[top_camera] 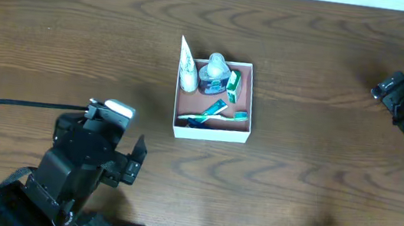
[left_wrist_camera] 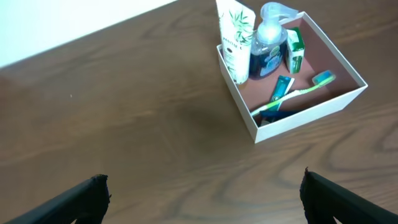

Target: Pack container

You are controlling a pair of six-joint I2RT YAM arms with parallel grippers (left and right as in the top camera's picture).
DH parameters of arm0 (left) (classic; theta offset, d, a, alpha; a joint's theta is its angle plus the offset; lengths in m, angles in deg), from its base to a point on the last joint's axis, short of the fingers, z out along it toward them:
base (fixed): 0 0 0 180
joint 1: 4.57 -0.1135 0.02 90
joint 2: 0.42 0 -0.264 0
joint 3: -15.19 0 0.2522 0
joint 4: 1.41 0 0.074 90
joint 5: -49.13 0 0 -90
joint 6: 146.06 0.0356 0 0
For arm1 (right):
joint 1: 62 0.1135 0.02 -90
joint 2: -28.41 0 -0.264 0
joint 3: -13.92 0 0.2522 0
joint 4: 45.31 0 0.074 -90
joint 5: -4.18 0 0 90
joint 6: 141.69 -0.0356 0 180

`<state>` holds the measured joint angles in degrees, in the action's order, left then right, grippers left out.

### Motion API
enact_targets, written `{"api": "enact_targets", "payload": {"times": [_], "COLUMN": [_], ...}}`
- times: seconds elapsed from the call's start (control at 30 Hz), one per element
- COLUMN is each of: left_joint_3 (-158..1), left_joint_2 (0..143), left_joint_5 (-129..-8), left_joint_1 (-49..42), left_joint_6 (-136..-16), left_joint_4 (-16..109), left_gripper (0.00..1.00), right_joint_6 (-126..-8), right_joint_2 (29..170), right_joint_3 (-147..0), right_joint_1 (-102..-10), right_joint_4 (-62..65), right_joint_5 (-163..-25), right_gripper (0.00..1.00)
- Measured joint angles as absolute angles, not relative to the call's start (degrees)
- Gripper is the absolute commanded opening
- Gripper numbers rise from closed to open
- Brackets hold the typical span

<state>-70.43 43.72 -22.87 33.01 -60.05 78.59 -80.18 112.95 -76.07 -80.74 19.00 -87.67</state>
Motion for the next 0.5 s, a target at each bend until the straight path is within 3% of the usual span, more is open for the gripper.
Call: {"api": "enact_targets", "payload": {"times": [0.3,0.5], "left_joint_3": [-70.43,-70.23], "left_joint_2": [43.72,43.33], "left_joint_5": [-22.87,-22.87], "left_joint_1": [33.01,30.39], "left_joint_6": [-74.30,-80.20], "left_joint_4": [88.49,84.99], "left_gripper": [0.98,0.99], "right_joint_6": [-80.18,-80.18], "right_joint_2": [112.95,112.95], "right_joint_3": [-76.07,-76.07], "right_joint_1": [-80.74,-80.74], "right_joint_4": [19.00,18.97], "right_joint_5": [-87.67,-87.67], "right_gripper": [0.99,0.99]}}
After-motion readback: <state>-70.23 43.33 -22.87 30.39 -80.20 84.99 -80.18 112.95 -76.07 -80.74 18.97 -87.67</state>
